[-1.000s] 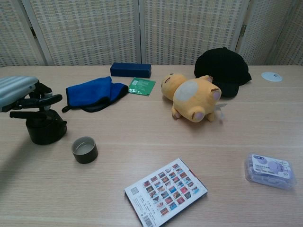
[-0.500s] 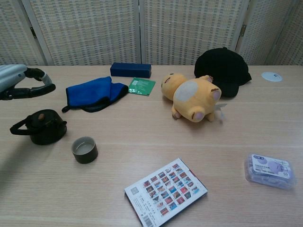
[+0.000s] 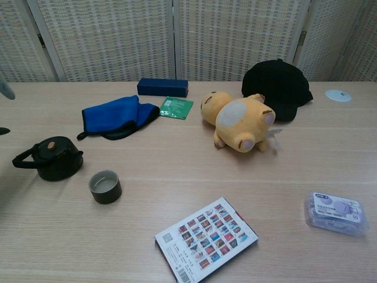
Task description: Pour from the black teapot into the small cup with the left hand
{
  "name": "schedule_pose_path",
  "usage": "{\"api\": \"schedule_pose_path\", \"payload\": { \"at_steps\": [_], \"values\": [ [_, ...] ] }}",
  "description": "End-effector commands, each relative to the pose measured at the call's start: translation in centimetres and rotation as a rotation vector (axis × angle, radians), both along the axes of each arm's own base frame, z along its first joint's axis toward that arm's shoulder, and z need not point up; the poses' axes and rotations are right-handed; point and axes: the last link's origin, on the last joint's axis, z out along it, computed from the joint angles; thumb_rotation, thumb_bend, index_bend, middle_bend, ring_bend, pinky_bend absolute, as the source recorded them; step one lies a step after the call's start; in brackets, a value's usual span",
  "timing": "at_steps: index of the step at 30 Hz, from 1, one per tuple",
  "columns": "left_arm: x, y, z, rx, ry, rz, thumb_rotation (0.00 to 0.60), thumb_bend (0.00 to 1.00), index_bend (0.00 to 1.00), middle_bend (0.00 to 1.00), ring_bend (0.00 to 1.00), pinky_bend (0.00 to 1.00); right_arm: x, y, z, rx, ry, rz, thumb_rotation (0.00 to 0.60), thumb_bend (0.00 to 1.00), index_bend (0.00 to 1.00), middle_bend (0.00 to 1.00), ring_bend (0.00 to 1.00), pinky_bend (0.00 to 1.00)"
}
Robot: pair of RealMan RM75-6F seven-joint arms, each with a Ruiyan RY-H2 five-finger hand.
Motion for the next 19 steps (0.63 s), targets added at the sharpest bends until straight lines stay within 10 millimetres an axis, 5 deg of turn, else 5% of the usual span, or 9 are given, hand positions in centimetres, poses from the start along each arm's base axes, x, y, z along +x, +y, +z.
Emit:
{"api": "schedule_pose_path", "payload": {
  "at_steps": [1, 19],
  "values": [
    [-0.4, -2.1, 1.0, 0.012, 0.027, 0.02, 0.6, 0.18, 0.37, 0.24, 0.2, 0.13, 0.1, 0.1, -1.0, 0.032, -0.011, 0.032, 0.6, 0.31, 0.23, 0.27, 0.16, 0.05],
    [0.4, -7.8, 1.5, 0.019, 0.021, 0.01, 0.6, 0.18, 0.37, 0.24, 0.2, 0.13, 0.5, 1.7, -2.8, 0.08, -0.008, 0.043, 0.6, 0.31, 0.23, 0.27, 0.16, 0.05]
  ]
}}
